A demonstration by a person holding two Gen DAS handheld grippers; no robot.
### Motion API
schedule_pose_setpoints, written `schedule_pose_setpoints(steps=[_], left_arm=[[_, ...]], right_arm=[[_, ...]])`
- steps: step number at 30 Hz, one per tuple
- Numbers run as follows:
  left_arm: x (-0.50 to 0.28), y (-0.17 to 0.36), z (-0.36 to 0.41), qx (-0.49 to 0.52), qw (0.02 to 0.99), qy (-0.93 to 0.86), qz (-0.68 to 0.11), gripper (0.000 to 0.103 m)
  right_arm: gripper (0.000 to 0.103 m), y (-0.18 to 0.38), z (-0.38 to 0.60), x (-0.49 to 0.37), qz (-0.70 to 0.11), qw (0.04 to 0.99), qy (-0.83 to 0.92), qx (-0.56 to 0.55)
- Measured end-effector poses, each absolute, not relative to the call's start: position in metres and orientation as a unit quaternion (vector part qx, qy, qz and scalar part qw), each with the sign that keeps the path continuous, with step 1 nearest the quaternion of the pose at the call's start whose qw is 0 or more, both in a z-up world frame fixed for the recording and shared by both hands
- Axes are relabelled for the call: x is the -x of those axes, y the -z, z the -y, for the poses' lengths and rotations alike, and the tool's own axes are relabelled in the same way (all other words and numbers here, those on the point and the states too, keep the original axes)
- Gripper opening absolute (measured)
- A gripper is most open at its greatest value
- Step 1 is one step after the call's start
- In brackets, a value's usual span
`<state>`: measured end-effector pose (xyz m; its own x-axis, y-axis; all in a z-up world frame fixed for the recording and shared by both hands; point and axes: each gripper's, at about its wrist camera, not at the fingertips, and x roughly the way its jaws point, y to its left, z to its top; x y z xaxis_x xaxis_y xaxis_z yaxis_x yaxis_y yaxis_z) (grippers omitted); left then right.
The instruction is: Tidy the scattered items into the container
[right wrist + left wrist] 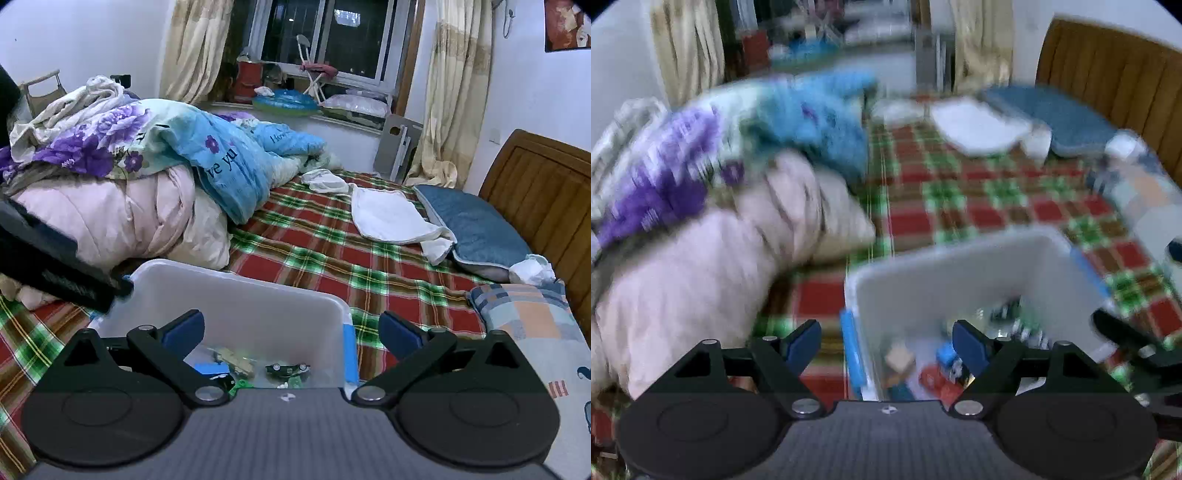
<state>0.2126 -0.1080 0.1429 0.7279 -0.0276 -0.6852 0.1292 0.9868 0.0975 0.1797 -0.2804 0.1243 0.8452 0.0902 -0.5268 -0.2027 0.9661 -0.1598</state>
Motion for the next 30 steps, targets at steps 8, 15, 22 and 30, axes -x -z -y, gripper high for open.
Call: schedule_pose_setpoints(steps=[8,15,22,30], left_arm=[[-0.173,-0.192,0.107,-0.036,0.967,0.038,-0.249,0.086],[-0.171,-0.207,0.099,-0.014,0.977,0.012,-0.212,0.103],[-0.206,-0.179,0.102,-0.036,0.948,0.005,-0.315,0.100],[-0.218,-0.150,0.099,-0.033,0.925,0.010,-0.379,0.099]], right_arm=[[0.103,-0.125,0.284,-0.175,-0.252,0.959,-0.082,0.097],[0.103,-0.125,0.285,-0.173,-0.246,0.961,-0.086,0.097],[0.103,-0.123,0.282,-0.174,-0.246,0.960,-0.087,0.099],[0.103,-0.122,0.281,-0.176,-0.250,0.959,-0.085,0.104]])
